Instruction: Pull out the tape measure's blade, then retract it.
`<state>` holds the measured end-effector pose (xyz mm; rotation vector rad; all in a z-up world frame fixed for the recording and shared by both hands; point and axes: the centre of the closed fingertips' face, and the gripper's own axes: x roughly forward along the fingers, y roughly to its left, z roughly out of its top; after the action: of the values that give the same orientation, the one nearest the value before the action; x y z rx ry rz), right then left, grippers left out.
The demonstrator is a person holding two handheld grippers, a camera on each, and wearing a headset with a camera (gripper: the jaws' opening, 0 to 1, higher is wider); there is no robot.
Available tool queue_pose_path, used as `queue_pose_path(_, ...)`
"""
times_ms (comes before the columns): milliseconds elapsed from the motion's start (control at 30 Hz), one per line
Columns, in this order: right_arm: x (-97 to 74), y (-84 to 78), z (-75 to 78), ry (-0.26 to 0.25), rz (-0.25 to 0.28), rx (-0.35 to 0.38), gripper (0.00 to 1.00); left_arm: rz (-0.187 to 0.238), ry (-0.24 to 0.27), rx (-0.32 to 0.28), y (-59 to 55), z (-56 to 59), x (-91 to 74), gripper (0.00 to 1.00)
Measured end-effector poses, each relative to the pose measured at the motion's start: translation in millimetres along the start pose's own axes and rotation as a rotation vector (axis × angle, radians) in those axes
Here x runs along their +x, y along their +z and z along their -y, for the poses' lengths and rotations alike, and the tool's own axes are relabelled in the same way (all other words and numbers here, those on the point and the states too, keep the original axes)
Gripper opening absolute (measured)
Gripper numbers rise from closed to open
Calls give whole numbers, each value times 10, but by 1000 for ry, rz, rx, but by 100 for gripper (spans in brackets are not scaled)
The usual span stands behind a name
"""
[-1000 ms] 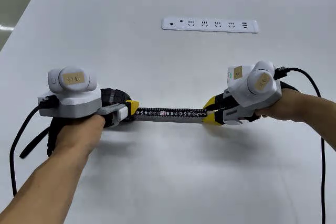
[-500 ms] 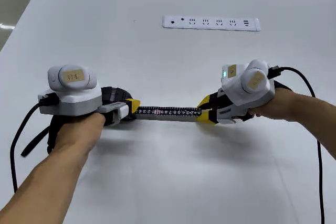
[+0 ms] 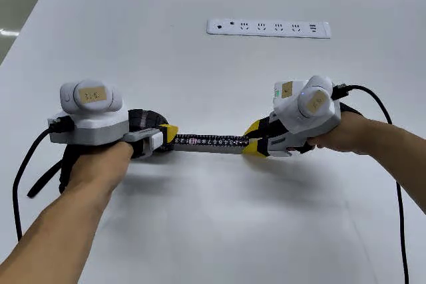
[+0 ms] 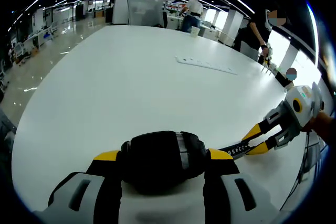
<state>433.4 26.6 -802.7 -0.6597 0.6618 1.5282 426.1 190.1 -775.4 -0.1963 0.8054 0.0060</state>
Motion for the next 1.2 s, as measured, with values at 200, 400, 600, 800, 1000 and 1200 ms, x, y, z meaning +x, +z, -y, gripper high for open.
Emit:
queue_pose_path(200,34,28,0,-2,5,2,11,-2,-2,-1,0,0,1,58)
queue_pose_path(400,66,72,-17,-5,7,2,11,-3,-4,0,-3,8,-3,58)
queue_pose_path(600,122,138,-37,-7,14,0,11,-5,-5,1,-9,14,-6,58)
queue_pose_path(800,176,184,-47,-7,20,0,11,-6,-5,3,-10,14,-5,58)
queue_pose_path(1000,234,238,-43,-6,28,1,11,-6,-7,1,-3,7,0,58)
queue_pose_path(1200,315,304,-33,-4,41,2,11,-6,-8,0,-5,10,6,58)
